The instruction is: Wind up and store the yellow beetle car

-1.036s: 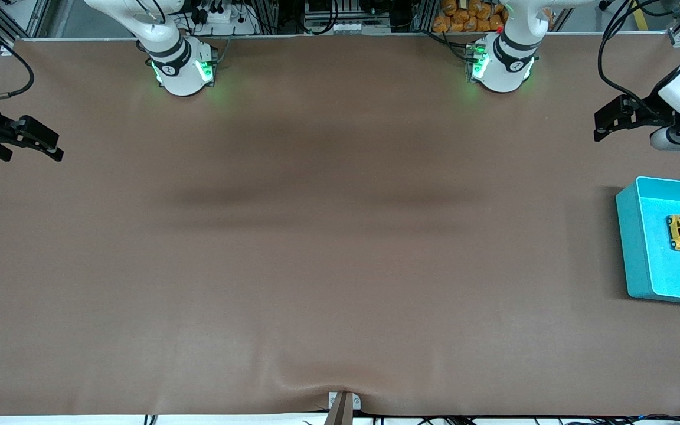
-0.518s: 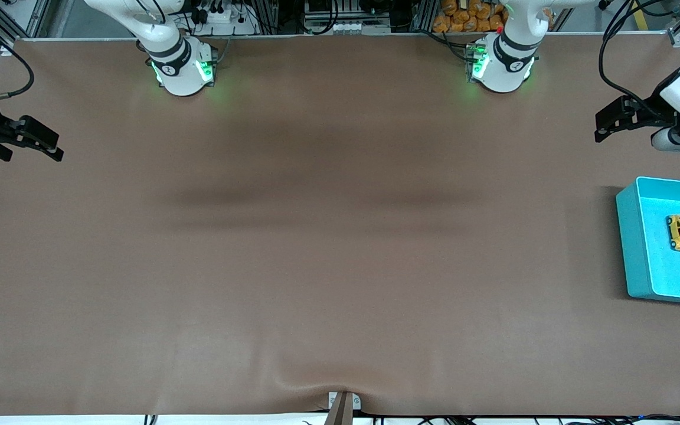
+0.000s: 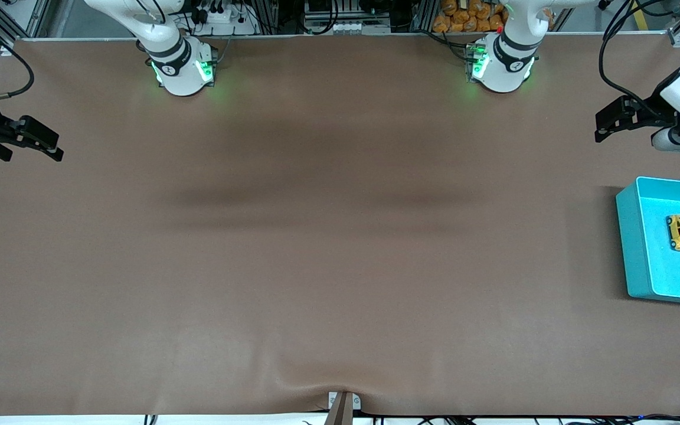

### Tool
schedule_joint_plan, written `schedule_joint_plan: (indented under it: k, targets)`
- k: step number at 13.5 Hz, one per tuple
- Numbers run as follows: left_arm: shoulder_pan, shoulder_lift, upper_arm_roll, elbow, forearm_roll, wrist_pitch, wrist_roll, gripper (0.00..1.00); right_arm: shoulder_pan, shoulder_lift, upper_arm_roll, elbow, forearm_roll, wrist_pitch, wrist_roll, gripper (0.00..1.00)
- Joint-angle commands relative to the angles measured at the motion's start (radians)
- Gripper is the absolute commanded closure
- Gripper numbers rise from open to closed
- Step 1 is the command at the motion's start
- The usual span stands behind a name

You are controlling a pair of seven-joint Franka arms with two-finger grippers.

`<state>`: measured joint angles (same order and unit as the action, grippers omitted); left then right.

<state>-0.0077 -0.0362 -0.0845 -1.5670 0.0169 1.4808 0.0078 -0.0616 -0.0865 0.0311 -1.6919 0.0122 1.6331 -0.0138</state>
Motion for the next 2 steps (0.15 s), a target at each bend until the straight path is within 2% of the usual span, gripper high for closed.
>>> schedule_joint_plan:
  k: [1,2]
  targets:
    - [-0.012,0.012,0.012,0.028,-0.009,-0.014,0.015,0.00,0.011,-0.007,-0.005,0.005,-0.015,-0.009,-0.006,0.00]
    - [-0.012,0.013,0.012,0.028,-0.009,-0.014,0.014,0.00,0.011,-0.007,-0.005,0.005,-0.015,-0.009,-0.006,0.00]
